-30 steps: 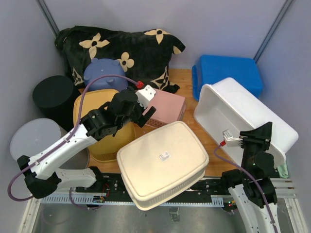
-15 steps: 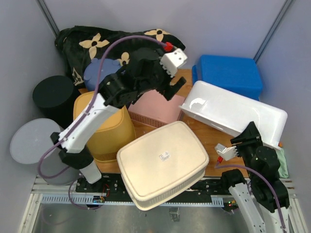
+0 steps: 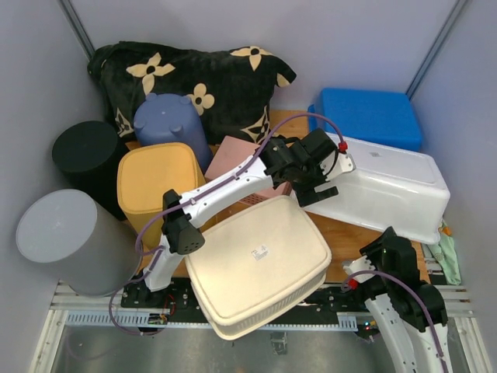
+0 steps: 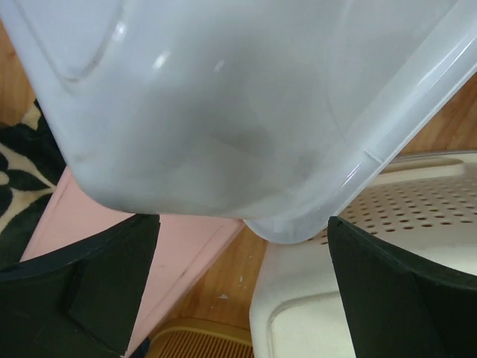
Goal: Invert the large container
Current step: Turn the container upside down at the center of the board, then reset both arms
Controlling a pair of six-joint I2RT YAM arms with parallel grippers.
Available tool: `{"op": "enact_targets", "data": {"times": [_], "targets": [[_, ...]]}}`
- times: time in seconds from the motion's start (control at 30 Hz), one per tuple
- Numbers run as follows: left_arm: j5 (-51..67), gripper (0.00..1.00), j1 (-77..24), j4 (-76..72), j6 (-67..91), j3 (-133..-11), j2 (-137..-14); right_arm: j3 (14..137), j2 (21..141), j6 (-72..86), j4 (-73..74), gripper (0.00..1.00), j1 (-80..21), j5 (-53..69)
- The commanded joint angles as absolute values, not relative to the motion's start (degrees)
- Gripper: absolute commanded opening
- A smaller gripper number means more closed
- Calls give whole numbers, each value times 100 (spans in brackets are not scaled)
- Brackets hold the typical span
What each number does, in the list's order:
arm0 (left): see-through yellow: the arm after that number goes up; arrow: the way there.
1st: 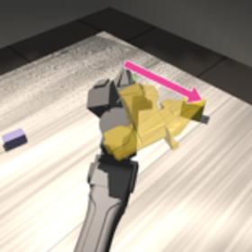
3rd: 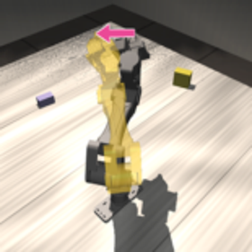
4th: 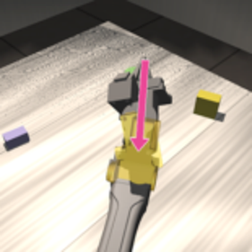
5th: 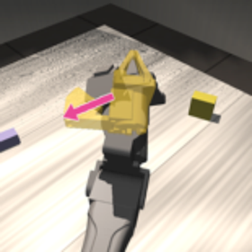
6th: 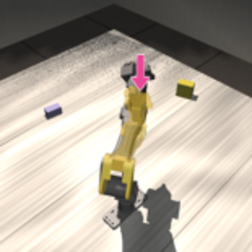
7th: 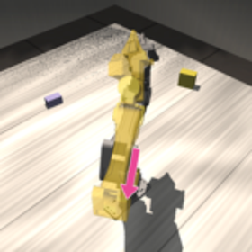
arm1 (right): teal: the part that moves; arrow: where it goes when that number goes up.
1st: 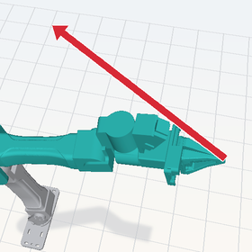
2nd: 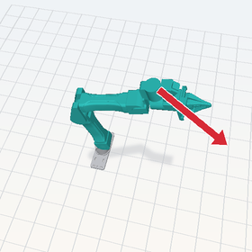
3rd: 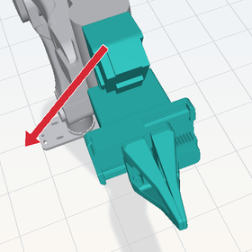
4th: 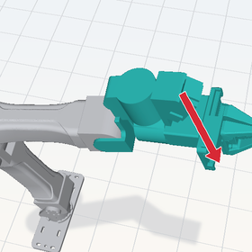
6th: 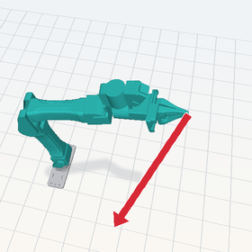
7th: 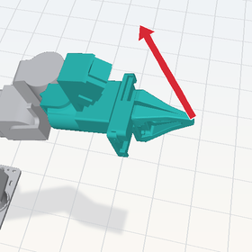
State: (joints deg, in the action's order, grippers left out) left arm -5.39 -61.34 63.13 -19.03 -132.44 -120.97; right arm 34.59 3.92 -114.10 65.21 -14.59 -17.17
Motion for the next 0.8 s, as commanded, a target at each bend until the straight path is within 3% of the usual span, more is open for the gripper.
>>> {"op": "enact_targets", "data": {"times": [0.0,0.1,0.17,0.43,0.6,0.77], "targets": [[-563,99,-6093,6074,-1892,-13547,-12005,3085,213,-11998,8235,16,-1494,-2021],[-509,99,-6101,6069,-1820,-13409,-12019,3373,484,-11766,8674,48,-1499,-2097],[-488,99,-6104,6069,-1791,-13394,-12044,3704,902,-11338,8848,60,-1491,-1907],[-355,99,-6116,6086,-1745,-13177,-11935,5869,2902,-9208,9185,65,-1491,-1191],[-19,99,-6070,6077,-1839,-12566,-11284,7837,4461,-7137,9154,66,-1485,-3],[-48,99,-5549,6081,-1723,-12141,-10591,9160,5414,-5197,8030,66,-1491,1165]]}}
